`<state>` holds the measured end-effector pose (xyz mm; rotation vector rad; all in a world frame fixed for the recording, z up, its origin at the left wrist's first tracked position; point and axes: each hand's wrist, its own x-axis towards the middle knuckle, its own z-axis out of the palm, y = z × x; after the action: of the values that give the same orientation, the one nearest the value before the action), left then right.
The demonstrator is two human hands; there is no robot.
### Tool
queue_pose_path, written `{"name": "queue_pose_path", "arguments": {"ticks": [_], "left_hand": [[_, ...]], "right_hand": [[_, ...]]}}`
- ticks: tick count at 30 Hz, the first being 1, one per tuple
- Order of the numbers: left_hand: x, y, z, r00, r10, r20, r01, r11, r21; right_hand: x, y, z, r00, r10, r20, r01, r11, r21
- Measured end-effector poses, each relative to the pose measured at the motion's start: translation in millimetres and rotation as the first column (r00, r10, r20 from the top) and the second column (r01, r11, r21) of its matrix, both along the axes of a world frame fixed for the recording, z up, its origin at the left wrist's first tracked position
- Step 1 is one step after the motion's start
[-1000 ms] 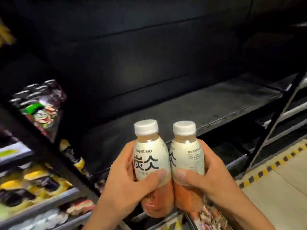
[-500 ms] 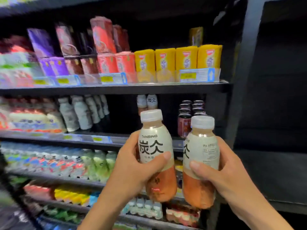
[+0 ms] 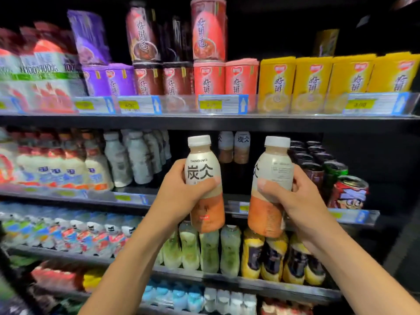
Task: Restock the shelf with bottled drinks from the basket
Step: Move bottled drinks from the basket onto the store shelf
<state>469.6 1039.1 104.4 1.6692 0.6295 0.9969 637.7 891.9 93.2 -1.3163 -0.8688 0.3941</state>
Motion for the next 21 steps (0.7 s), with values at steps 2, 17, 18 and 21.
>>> {"name": "queue_pose_path", "arguments": {"ticks": [2,17,18,21], "left_hand": [[5.1,16.1,-5.3,1.000,-0.005,-0.026,0.005,1.000,-0.014],[103.5,153.0,-4.1,0.995,0.053,-0.080,-0.053,0.999,0.000],[112.5,161.0,-3.8,0.995,0.044,-0.089,-0.040,0.998,0.040],[136.8,192.0,-14.4,0.995,0.002,-0.104,0.005,0.997,0.075]], "right_hand": [[8.1,17.4,-2.0,1.000,-0.010,-0.021,0.010,1.000,-0.024],[72.4,156.8,-5.1,0.980,-0.198,-0.009,0.196,0.973,-0.121],[79.5,165.2,-6.6,0.973,-0.229,0.019,0.230,0.962,-0.146],[101.4,181.9,-16.4,0.968,-0.250,0.028,0.251,0.954,-0.164]]}}
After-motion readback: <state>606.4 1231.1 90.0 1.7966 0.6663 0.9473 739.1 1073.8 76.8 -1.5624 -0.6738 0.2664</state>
